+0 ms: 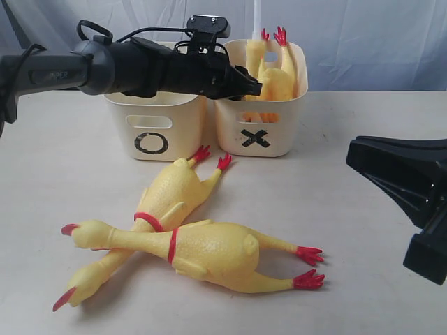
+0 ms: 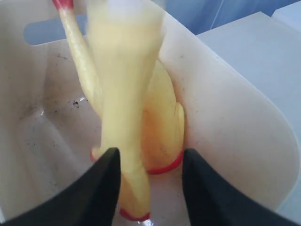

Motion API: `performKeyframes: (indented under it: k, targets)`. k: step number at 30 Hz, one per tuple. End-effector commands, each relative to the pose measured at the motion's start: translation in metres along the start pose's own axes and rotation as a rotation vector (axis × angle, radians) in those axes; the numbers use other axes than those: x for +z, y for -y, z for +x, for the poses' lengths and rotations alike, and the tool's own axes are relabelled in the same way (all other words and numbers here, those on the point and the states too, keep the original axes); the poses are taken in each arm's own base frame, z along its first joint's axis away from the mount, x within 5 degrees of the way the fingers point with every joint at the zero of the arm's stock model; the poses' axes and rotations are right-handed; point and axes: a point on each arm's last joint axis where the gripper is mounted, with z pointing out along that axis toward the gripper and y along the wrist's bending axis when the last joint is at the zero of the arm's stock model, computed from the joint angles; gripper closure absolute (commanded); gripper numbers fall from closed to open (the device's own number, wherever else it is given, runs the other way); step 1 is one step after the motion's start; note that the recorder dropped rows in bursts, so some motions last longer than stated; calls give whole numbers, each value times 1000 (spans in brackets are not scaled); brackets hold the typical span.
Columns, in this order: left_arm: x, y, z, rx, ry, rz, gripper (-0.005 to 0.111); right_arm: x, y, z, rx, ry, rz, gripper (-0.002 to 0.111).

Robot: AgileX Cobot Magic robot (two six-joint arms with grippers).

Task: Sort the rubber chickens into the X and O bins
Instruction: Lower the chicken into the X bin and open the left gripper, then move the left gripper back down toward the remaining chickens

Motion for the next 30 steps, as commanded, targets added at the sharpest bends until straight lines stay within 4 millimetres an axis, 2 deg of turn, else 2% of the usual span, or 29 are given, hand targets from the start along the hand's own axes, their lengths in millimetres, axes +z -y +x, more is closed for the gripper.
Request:
performKeyframes:
  k: [1, 14, 23, 25, 26, 30]
  targets:
    - [2, 1, 4, -2, -13, 4, 63, -1, 1, 1, 4, 3, 5, 109]
    - [1, 4, 2, -5, -14, 30, 63, -1, 1, 1, 4, 4, 7, 109]
    - [-15, 18, -15, 36, -1, 114, 64, -1, 1, 1, 4, 5, 11, 109]
    - [-22, 24, -21, 87, -9, 147, 69, -1, 1, 1, 4, 5, 11, 109]
    - [-29, 30, -26, 114, -12, 178, 79, -1, 1, 1, 4, 5, 11, 109]
    - [-42, 40, -35, 170, -19, 238, 104, -1, 1, 1, 4, 5, 11, 109]
